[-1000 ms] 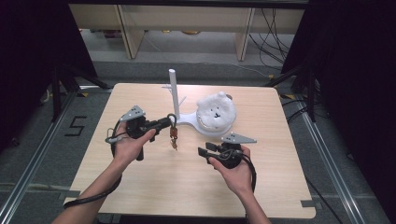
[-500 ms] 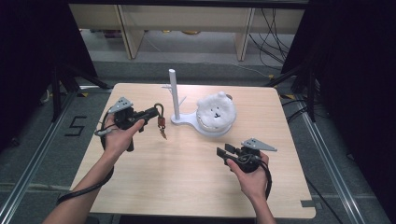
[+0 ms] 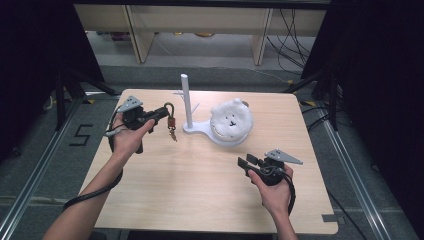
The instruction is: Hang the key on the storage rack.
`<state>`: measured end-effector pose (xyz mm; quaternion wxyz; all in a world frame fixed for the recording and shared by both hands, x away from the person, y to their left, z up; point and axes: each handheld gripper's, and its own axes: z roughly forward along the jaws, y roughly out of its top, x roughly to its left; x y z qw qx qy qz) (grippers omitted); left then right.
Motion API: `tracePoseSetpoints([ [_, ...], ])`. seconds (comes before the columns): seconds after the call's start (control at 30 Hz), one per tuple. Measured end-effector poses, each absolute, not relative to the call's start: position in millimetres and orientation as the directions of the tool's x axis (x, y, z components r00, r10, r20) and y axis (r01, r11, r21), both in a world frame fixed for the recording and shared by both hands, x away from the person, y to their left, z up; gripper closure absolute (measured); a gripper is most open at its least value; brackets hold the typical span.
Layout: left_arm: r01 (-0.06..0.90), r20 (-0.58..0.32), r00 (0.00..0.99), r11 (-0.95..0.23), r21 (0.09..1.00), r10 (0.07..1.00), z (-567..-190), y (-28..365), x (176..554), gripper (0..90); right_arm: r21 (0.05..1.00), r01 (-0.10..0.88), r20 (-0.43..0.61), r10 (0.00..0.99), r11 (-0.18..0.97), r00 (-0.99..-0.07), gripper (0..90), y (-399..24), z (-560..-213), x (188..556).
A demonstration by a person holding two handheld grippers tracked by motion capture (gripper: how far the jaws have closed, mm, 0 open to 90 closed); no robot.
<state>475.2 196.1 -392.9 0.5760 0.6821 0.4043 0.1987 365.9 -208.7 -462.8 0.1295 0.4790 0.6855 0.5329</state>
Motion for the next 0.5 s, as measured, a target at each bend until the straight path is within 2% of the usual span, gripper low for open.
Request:
tracePoseSetpoints([
  [0.17,0.319,-0.189,0.59,-0.012,0.948,0.785,-389.3,197.4,482.9,84.6,0.838,0.543,0.361,0.796,-0.049,-0.486,55.5,-207.0,-462.4,363.9],
  [0.2,0.319,-0.191,0.59,-0.01,0.948,0.784,-388.8,197.6,484.6,84.6,0.856,0.517,0.327,0.801,-0.026,-0.501,55.5,-208.5,-463.8,366.0],
  [0.3,0.319,-0.187,0.591,-0.015,0.947,0.785,-387.0,196.7,489.2,84.6,0.858,0.513,0.32,0.802,-0.02,-0.504,55.5,-208.6,-464.3,366.4],
  [0.43,0.319,-0.186,0.59,-0.015,0.948,0.785,-384.5,196.1,493.9,84.5,0.833,0.551,0.368,0.794,-0.051,-0.483,55.4,-206.1,-462.6,363.7],
  [0.5,0.318,-0.185,0.589,-0.015,0.948,0.787,-382.4,195.4,496.4,84.6,0.855,0.518,0.327,0.801,-0.024,-0.501,55.4,-208.4,-463.9,366.1],
])
